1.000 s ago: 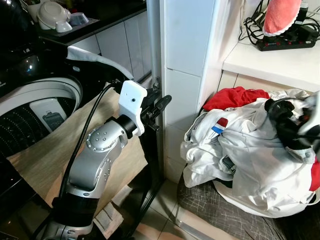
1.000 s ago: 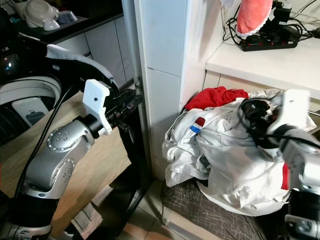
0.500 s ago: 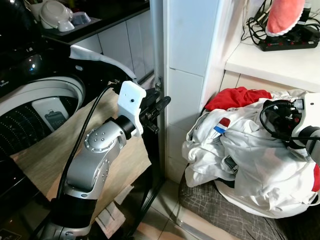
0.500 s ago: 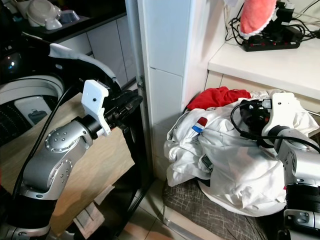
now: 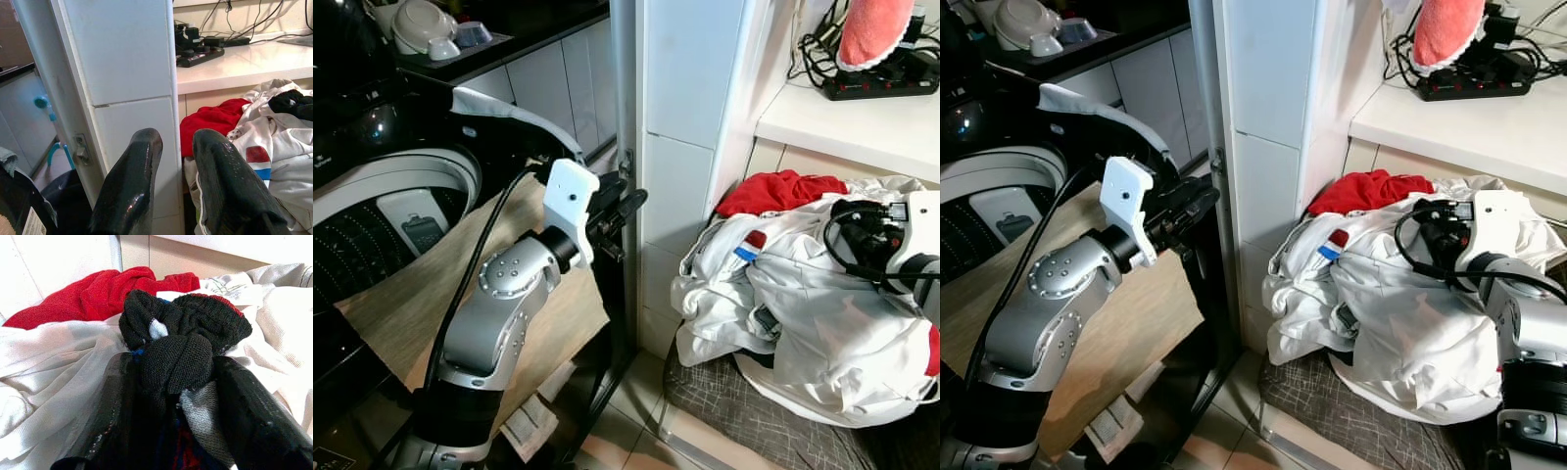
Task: Clothes washing
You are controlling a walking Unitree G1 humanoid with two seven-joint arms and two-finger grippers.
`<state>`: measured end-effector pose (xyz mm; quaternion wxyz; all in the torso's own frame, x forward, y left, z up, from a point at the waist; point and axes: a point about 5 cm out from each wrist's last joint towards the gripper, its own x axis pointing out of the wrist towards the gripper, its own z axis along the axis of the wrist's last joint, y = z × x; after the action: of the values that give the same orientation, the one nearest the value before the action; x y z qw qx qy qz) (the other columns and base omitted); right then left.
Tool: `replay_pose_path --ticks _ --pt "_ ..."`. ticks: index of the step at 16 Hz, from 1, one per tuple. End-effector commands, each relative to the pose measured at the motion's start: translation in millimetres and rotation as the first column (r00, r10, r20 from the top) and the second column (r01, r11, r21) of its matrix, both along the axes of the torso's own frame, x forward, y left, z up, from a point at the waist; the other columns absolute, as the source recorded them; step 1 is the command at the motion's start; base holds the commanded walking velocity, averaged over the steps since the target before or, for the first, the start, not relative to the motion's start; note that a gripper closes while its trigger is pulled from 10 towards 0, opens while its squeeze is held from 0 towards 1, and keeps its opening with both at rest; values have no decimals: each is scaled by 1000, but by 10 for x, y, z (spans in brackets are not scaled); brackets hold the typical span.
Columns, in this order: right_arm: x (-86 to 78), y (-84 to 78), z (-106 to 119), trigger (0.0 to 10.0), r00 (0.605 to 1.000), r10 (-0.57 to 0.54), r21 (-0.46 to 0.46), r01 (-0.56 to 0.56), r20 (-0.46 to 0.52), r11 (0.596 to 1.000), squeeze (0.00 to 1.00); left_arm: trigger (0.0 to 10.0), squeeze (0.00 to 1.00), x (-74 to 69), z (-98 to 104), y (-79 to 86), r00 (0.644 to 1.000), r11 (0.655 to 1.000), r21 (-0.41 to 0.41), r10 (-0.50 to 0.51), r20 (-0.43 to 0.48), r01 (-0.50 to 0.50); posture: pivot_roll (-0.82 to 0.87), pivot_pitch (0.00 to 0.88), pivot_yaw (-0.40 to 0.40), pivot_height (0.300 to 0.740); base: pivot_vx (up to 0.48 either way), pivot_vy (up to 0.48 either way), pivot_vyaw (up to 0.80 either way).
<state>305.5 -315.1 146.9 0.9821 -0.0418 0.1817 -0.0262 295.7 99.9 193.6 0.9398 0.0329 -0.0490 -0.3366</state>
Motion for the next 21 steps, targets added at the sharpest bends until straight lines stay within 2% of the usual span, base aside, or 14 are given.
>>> replay_pose_path --ticks 1,5,6,7,8,9,12,15,16,18,19,20,21 --pt "3 -4 -5 0 1000 1 -5 -1 -5 1000 0 10000 0 0 5 22 1000 1000 14 2 1 -2 -37 0 58 740 0 0 0" --pt "-14 -7 -3 0 1000 -4 5 4 12 1000 0 10000 0 29 12 43 999 998 -39 46 -19 -47 -47 0 63 740 0 0 0" --pt "-23 -6 2 0 1000 -9 6 9 19 1000 0 10000 0 58 0 69 995 995 17 98 20 -99 -48 0 65 740 0 0 0" --pt "-35 -3 11 0 999 -14 12 14 28 1000 0 10000 0 66 -15 68 994 994 46 101 41 -103 -50 0 71 740 0 0 0" --pt "-55 -3 20 0 999 -18 13 18 35 1000 0 10000 0 64 2 46 995 996 6 84 52 -84 -51 0 72 740 0 0 0" --pt "-74 -4 29 0 999 -21 18 20 42 1000 0 10000 0 77 22 49 992 993 -22 114 61 -113 -51 0 72 740 0 0 0" --pt "-115 47 266 0 989 3 9 -4 146 1000 0 10000 0 93 65 55 992 992 -59 113 52 -110 -49 0 68 740 0 0 0" --pt "-145 110 399 0 981 12 -1 -12 193 1000 0 10000 0 92 74 58 995 991 -98 96 37 -92 -50 0 70 740 0 0 0" --pt "-151 181 517 0 963 45 5 -48 267 999 0 10000 0 95 117 40 995 987 -141 86 42 -79 -48 0 68 740 0 0 0" --pt "-165 308 676 0 924 97 49 -124 370 991 0 10000 0 117 167 24 995 981 -175 91 34 -84 -46 0 65 740 0 0 0" --pt "-293 812 875 0 784 325 180 -478 529 860 0 10000 1000 127 270 -119 998 951 -307 -38 -47 22 -52 0 71 740 0 0 0" --pt "-354 975 888 0 733 393 208 -580 555 788 0 10000 1000 119 327 -179 994 930 -362 -91 -59 63 -54 0 73 740 0 0 0" --pt "-362 1030 877 0 723 413 208 -600 553 772 0 10000 1000 113 355 -206 992 917 -390 -116 -57 85 -55 0 73 740 0 0 0"
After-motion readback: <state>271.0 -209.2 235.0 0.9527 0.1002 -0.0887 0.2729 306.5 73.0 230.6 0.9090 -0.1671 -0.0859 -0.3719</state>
